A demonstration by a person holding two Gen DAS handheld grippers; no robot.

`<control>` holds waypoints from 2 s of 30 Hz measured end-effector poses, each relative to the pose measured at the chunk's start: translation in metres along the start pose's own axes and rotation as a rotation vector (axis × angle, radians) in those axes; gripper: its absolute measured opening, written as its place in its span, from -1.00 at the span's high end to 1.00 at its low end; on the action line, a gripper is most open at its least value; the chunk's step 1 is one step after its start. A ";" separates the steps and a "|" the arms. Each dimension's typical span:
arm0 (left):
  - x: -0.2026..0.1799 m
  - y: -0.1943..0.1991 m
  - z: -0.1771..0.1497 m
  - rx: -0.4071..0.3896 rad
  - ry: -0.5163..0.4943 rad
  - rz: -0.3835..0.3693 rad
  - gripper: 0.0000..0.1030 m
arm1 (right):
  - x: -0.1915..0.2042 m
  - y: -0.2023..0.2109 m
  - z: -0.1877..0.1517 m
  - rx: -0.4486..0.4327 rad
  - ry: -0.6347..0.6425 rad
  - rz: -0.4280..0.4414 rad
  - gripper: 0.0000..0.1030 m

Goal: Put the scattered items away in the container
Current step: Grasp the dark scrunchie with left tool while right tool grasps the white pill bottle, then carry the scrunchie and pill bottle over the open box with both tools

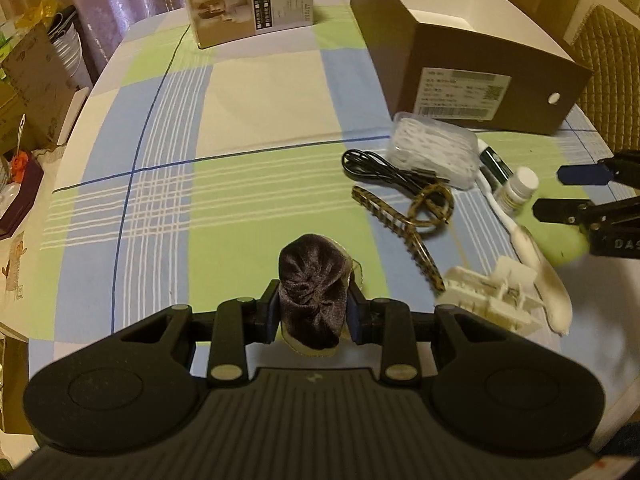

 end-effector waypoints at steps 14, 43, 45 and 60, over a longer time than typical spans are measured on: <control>0.002 -0.011 0.008 0.013 0.000 0.003 0.47 | 0.003 -0.030 0.009 0.019 0.038 -0.012 0.53; -0.024 0.035 0.041 -0.106 -0.052 -0.042 0.47 | -0.023 0.046 -0.002 -0.021 -0.092 -0.022 0.53; -0.033 0.042 0.048 -0.128 -0.066 -0.066 0.47 | -0.026 0.053 0.001 -0.031 -0.098 -0.029 0.53; -0.102 0.060 0.101 -0.230 -0.183 -0.198 0.47 | -0.048 0.093 0.035 -0.124 -0.122 -0.061 0.53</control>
Point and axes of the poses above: each gripper's, at about its wrist camera, not at the fingertips, and y roughly against the way its jaws point, x to its left, z to its top, the point moved 8 cm from there along -y, roughly the way its jaws point, and after that the axes turned 7 degrees about y, right-handed, at the moved point
